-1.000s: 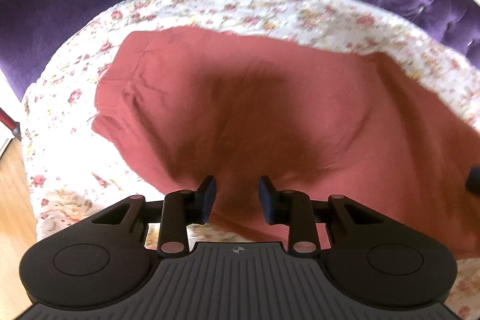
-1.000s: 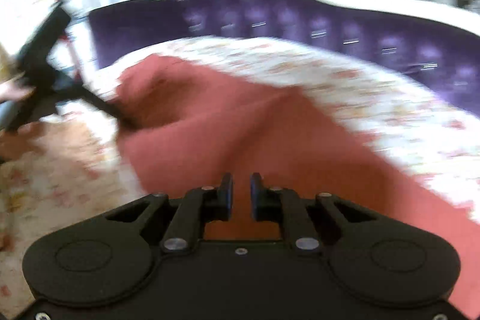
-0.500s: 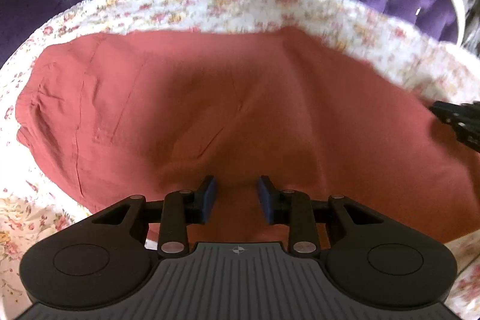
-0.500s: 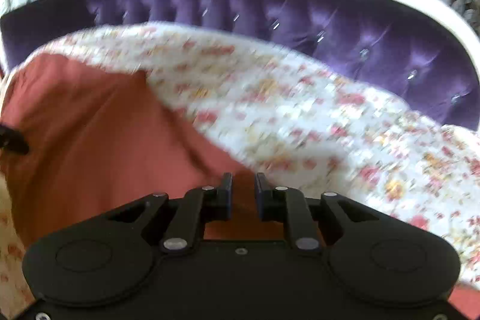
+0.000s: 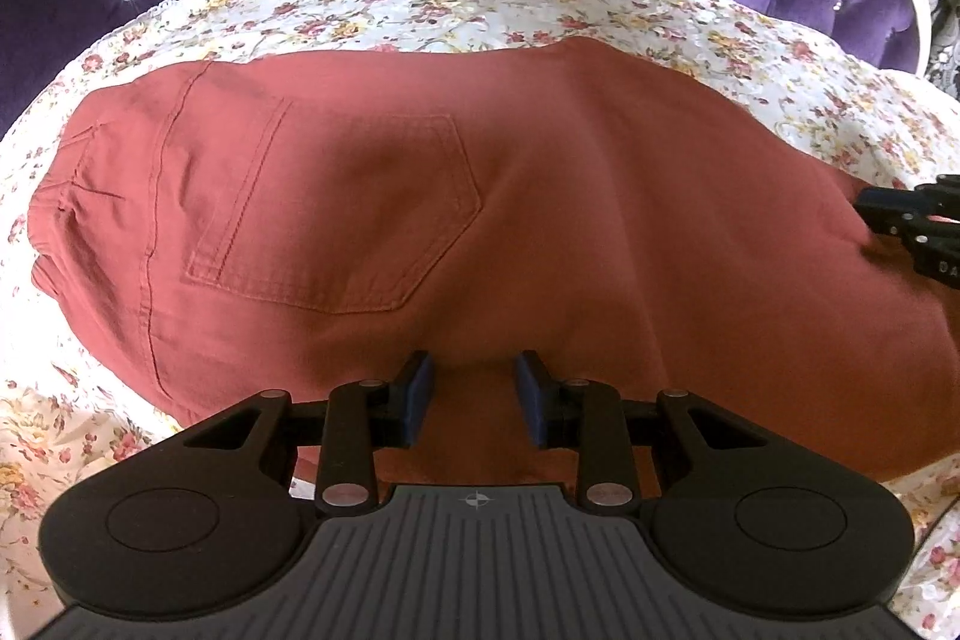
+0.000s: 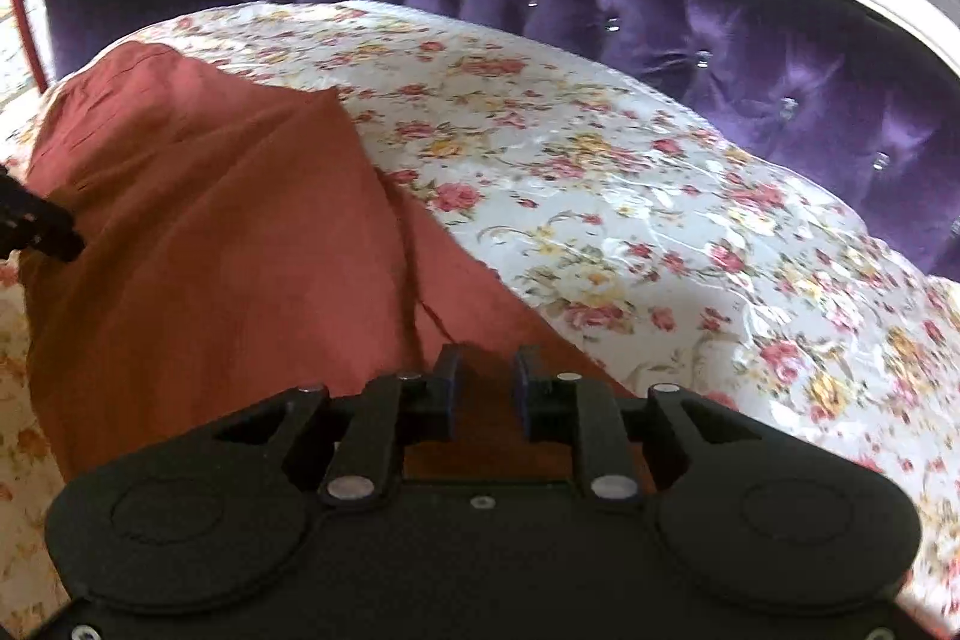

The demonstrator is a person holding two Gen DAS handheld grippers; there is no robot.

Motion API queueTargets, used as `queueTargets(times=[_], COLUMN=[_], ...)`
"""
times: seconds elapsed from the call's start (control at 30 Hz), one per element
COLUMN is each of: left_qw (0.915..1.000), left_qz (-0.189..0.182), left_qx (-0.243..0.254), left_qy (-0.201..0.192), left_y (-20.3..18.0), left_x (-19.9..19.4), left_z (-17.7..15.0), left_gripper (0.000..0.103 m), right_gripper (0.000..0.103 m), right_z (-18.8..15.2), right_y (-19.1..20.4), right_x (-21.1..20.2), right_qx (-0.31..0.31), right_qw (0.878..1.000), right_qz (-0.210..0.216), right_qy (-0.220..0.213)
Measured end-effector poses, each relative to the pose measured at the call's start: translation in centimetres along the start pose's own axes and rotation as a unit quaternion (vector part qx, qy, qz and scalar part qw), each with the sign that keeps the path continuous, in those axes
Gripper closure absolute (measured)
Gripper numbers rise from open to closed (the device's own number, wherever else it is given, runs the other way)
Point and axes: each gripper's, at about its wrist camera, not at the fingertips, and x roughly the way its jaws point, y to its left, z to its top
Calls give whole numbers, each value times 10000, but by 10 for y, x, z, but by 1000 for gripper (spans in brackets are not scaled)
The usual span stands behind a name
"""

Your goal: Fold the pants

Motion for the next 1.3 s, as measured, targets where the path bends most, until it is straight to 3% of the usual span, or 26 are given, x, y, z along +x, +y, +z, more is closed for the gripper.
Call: queueTargets(times=[0.13,0.27,0.33,0.4,0.5,0.57,0.77,0.8,0.83,0.87,0.97,1.1,1.3], left_qw=[10000,10000,10000,10000,10000,10000,10000,10000,9999,9999,9997,9993,9961], left_qz=[22,14,31,41,16,22,-36,-44,-29,-10,36,2,121], left_qx=[37,13,24,34,24,43,-30,-54,-90,-120,-230,-327,-851], left_qy=[-5,-1,-6,-17,-30,-30,-29,-30,-34,-46,51,156,-179], left_y=[-1,0,0,-1,1,0,3,4,6,8,17,30,68], left_x=[0,0,0,-1,-1,-1,-2,-3,-5,-7,-7,-9,-33], left_z=[0,0,0,-1,-1,-1,0,0,0,-1,-4,-14,-17], left_gripper=[72,72,72,72,72,72,73,73,73,73,73,72,72], right_gripper=[69,70,92,98,99,100,97,92,80,78,78,78,78], right_z=[1,1,2,3,3,1,-1,0,0,-1,-2,-7,-11], right_y=[-8,-11,-11,-1,3,-4,-1,-3,-4,-4,4,29,55], right_x=[0,1,0,-5,-11,-3,2,-2,-10,-18,-30,-27,-16], right_qx=[8,108,186,-32,-194,148,321,445,597,713,835,589,532], right_qw=[9985,9975,9967,9992,9973,9977,9955,9943,9923,9909,9917,9957,9974], right_qz=[538,690,781,390,-626,-617,-845,-898,-966,-980,-705,-556,-387], right_qy=[95,133,112,-1,-337,-231,-276,-371,-490,-593,-679,-456,-288])
